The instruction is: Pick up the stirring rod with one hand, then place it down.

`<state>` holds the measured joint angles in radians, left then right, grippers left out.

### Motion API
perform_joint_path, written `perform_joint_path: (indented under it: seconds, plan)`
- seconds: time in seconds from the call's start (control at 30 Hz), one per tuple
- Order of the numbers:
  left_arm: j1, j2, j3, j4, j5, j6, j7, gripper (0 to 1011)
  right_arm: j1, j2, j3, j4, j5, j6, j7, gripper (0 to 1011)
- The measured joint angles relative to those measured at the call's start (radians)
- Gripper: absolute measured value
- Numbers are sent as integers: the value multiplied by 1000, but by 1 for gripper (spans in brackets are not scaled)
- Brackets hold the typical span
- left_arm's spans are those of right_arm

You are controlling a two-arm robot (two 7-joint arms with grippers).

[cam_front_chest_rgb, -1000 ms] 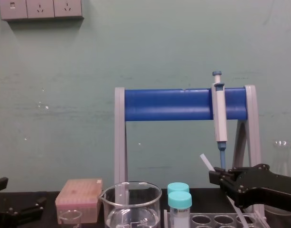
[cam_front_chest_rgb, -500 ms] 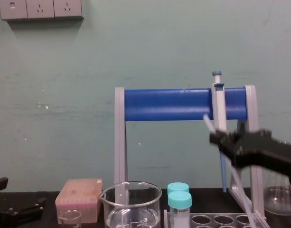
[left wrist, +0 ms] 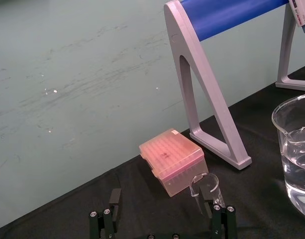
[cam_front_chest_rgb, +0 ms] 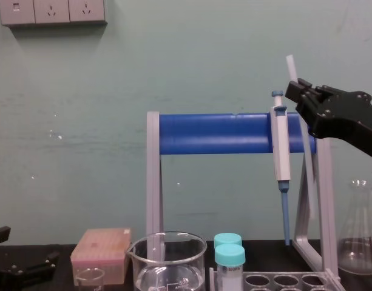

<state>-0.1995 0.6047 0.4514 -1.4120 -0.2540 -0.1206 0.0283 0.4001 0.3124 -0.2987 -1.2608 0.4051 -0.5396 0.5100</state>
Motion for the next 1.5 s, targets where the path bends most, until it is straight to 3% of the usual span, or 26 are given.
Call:
perform_joint_path:
  seconds: [0.17, 0.33, 1.5]
  plan:
    - [0, 0, 0, 0, 0, 0, 0, 1000, -20, -9, 14, 26, -23, -70, 4, 64]
    - [0, 0, 0, 0, 0, 0, 0, 1000, -32, -14, 27, 53, -37, -96, 14, 64]
    - [0, 0, 0, 0, 0, 0, 0, 1000, -34, -14, 28, 55, -40, -92, 16, 64]
